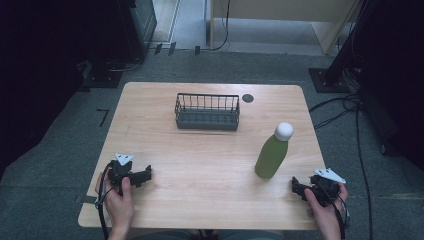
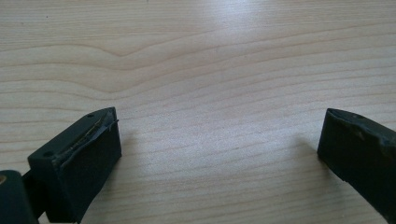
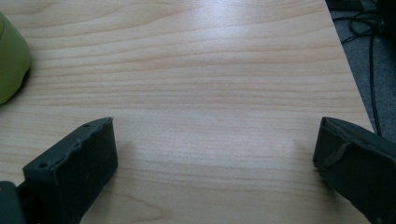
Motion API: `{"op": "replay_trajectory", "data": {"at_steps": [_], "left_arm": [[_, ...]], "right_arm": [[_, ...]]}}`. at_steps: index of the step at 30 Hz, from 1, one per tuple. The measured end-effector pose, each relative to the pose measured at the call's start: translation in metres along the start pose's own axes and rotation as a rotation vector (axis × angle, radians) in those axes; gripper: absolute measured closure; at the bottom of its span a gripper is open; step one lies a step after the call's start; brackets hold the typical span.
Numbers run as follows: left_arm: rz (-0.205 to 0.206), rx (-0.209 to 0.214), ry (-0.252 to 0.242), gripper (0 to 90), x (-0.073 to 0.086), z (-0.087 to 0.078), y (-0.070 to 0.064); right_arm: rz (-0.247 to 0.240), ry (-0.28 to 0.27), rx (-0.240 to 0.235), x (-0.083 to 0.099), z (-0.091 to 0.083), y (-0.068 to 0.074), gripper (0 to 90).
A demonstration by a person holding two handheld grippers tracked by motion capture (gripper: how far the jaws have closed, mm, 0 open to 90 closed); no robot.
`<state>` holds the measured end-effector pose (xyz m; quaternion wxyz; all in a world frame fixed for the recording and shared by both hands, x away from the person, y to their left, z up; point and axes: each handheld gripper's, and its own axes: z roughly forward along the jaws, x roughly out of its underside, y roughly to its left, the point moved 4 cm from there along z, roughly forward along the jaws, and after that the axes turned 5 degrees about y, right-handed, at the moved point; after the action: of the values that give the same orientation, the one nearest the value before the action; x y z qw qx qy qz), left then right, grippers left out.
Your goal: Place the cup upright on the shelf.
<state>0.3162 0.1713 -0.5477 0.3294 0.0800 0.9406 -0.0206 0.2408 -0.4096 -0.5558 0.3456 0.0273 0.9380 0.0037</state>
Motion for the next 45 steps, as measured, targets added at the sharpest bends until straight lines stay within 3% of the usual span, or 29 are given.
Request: {"op": "replay_trajectory", "data": {"at_steps": [5,7,9,10,14,19,32,39,45], "left_arm": [[0.0,0.0,0.0,0.1,0.0,0.0,0.0],[0.0,0.0,0.0,0.1,0.0,0.0,0.0],[0.0,0.0,0.001,0.1,0.0,0.0,0.0],[0.0,0.0,0.0,0.1,0.0,0.0,0.0],[0.0,0.0,0.0,0.1,0.0,0.0,0.0],[0.0,0.0,0.0,0.1,0.0,0.0,0.0],[0.0,0.0,0.0,0.1,0.0,0.0,0.0],[0.0,0.0,0.0,0.1,0.0,0.0,0.0],[0.0,0.0,0.0,0.1,0.0,0.0,0.0]], "right_arm": [[0.012,0.001,0.009,0.001,-0.001,0.001,0.0],[0.016,0.024,0.012,0.002,-0.004,0.001,0.0],[0.023,0.008,0.01,0.002,-0.008,0.003,0.0],[0.01,-0.021,-0.026,0.001,-0.015,0.008,0.0],[-0.012,-0.035,-0.015,0.001,-0.021,0.013,0.0],[-0.031,-0.048,-0.036,0.0,-0.029,0.023,0.0],[-0.14,-0.099,-0.154,-0.013,-0.049,0.069,0.0],[-0.156,-0.132,-0.253,-0.024,-0.055,0.092,0.0],[-0.177,-0.16,-0.288,-0.032,-0.059,0.106,0.0]]}}
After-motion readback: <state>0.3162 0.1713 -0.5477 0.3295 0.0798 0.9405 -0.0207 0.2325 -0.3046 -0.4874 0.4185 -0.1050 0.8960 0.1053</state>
